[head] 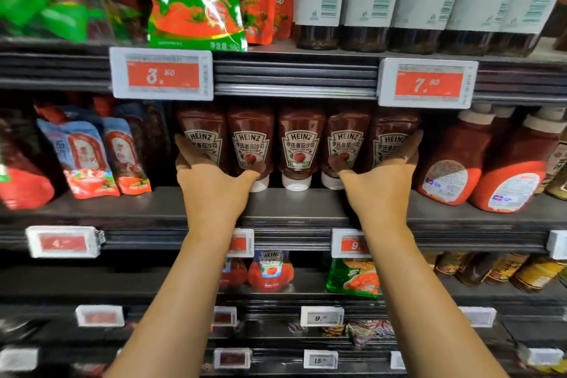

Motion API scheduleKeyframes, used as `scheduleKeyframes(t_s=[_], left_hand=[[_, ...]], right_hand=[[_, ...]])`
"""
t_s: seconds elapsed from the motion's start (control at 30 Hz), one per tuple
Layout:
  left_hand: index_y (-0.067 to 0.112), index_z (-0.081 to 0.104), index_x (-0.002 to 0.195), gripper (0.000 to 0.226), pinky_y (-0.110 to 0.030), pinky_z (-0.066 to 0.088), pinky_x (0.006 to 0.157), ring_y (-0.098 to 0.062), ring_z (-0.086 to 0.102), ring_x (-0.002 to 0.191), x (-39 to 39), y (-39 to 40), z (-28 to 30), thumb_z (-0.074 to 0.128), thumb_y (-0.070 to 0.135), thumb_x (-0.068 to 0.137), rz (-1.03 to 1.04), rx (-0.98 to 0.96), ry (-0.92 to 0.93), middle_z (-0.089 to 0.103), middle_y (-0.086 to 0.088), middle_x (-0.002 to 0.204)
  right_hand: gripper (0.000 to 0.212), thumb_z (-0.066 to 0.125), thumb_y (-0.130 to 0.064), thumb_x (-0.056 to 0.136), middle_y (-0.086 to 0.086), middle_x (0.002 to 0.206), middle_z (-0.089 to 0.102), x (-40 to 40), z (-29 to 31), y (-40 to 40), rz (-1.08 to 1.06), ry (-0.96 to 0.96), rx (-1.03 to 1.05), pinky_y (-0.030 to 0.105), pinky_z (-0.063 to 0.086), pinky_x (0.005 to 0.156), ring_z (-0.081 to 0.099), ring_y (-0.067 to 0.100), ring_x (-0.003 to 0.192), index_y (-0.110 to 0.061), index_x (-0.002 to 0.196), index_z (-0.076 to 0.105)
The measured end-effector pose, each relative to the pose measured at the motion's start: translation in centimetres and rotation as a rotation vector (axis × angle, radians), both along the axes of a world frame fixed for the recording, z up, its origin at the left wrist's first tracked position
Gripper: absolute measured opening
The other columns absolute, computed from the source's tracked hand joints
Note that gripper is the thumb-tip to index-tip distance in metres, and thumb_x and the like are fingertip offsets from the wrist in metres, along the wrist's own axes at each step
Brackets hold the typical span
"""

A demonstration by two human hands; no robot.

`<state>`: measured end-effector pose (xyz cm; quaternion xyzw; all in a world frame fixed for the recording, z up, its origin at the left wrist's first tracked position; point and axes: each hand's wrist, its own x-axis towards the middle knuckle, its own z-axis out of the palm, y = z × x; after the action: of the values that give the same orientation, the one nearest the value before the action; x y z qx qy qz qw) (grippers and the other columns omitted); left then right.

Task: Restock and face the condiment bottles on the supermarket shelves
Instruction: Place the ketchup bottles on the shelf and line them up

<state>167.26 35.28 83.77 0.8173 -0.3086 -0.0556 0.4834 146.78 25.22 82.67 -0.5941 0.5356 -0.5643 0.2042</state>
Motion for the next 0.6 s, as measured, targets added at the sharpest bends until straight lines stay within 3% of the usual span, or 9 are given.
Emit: scheduleKeyframes(t_s=[0.13,0.2,0.27,0.33,0.43,0.5,0.6], left_hand=[[-0.015,0.041,0.143,0.118,-0.025,0.026,0.110,-0.023,0.025,0.136,-0.3,-0.1,-0.3,0.078,0.070,0.069,0.021,-0.029,-0.030,0.044,-0.027,0.146],[-0.012,0.037,0.146,0.118,-0.025,0.029,0.109,-0.022,0.026,0.135,-0.3,0.1,-0.4,0.082,0.064,0.069,0.014,-0.043,-0.049,0.042,-0.025,0.147],[-0.009,0.034,0.149,0.118,-0.029,0.034,0.109,-0.025,0.031,0.135,-0.1,0.3,-0.4,0.085,0.059,0.068,-0.005,-0.061,-0.037,0.040,-0.024,0.147],[-0.006,0.034,0.149,0.113,-0.033,0.039,0.107,-0.032,0.040,0.133,0.1,0.9,-0.5,0.087,0.055,0.069,-0.003,-0.090,-0.051,0.038,-0.023,0.145],[-0.003,0.037,0.145,0.091,-0.029,0.035,0.103,-0.034,0.046,0.128,0.7,2.9,-0.9,0.084,0.040,0.079,-0.011,-0.236,-0.163,0.041,-0.018,0.139],[0.007,0.042,0.142,0.073,-0.031,0.042,0.106,-0.025,0.050,0.126,1.3,4.9,-1.7,0.080,0.029,0.085,-0.108,-0.363,-0.168,0.042,-0.007,0.137],[0.013,0.060,0.123,0.035,-0.026,0.054,0.095,-0.011,0.060,0.112,2.3,8.1,-3.6,0.073,0.013,0.090,-0.328,-0.545,-0.179,0.052,0.003,0.123]], right_hand=[[0.144,0.094,-0.041,0.065,0.015,0.163,0.020,0.0,0.1,0.2,-0.010,0.022,-0.005,0.026,0.030,0.117,0.035,0.028,0.145,-0.010,0.162,-0.008],[0.144,0.093,-0.042,0.067,0.017,0.163,0.020,0.0,0.1,0.5,-0.018,0.038,0.000,0.018,0.028,0.110,0.037,0.028,0.143,-0.011,0.161,-0.011],[0.143,0.092,-0.045,0.069,0.019,0.162,0.021,-0.2,0.3,0.7,-0.018,0.079,0.025,0.016,0.029,0.108,0.037,0.029,0.142,-0.007,0.161,-0.012],[0.132,0.087,-0.046,0.075,0.022,0.158,0.026,-0.3,0.6,1.2,-0.011,0.171,0.072,0.024,0.031,0.115,0.036,0.031,0.142,0.002,0.160,-0.002],[0.106,0.080,-0.039,0.083,0.021,0.149,0.035,-0.9,0.9,2.5,-0.050,0.252,0.076,0.032,0.035,0.116,0.040,0.031,0.137,0.007,0.155,0.019],[0.090,0.077,-0.036,0.086,0.018,0.146,0.041,-1.6,0.8,3.9,-0.067,0.274,0.059,0.030,0.036,0.112,0.042,0.031,0.134,0.004,0.151,0.030],[0.067,0.072,-0.032,0.090,0.011,0.142,0.050,-2.5,-0.3,6.7,-0.051,0.350,0.053,0.040,0.042,0.111,0.049,0.028,0.131,-0.008,0.147,0.045]])
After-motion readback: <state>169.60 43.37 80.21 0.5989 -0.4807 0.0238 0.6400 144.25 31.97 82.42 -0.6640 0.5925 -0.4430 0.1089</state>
